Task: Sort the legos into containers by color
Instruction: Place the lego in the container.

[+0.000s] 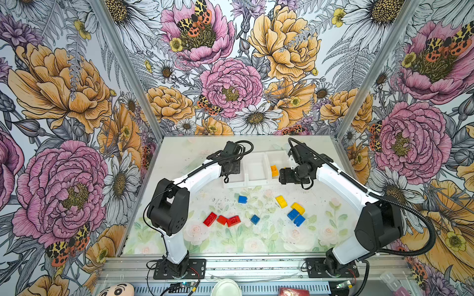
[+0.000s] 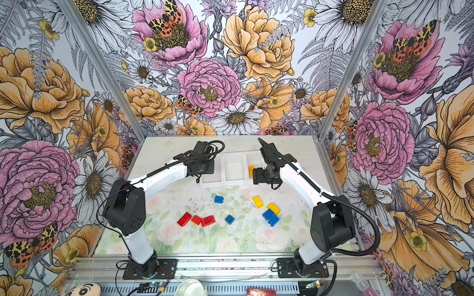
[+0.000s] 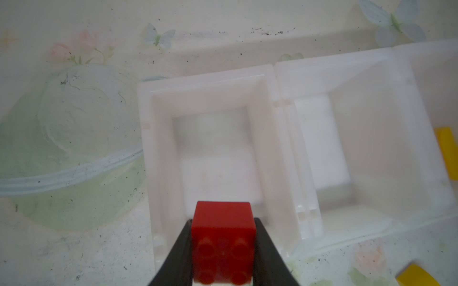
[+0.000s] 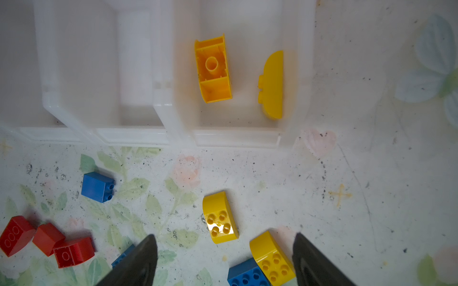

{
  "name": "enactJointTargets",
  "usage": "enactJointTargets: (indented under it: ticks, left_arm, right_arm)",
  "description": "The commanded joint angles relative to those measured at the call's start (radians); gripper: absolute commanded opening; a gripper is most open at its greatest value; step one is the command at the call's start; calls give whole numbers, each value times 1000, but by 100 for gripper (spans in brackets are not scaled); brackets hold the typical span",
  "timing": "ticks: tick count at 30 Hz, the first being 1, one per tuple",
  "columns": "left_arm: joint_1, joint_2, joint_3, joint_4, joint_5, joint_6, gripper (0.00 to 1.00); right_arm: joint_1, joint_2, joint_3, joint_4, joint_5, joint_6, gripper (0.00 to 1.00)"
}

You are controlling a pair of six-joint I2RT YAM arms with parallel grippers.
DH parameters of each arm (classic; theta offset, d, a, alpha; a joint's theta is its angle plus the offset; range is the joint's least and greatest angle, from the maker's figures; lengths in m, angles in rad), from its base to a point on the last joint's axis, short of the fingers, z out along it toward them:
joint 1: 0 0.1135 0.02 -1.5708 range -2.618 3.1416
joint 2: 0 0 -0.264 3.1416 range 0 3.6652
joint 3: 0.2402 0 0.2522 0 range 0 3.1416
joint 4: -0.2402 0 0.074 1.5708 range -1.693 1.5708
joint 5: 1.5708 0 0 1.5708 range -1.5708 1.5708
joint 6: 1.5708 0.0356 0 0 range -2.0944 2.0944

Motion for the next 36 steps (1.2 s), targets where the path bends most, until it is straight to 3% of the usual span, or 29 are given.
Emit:
enactJointTargets:
  ticks: [1, 8, 21, 36]
  left_arm:
    - [9, 53, 44, 30, 23, 10, 22]
    - [24, 127, 74, 28, 31, 12, 25]
    - [24, 124, 74, 29, 37, 0, 49]
    - [17, 64, 76, 39, 47, -18, 54]
  right_arm:
    - [-9, -31, -9, 11, 1, 12, 86]
    - [-11, -32, -15, 12, 0, 14, 86]
    - [-17, -30, -30, 13, -3, 9, 87]
    - [-18, -32, -48, 13, -2, 4, 87]
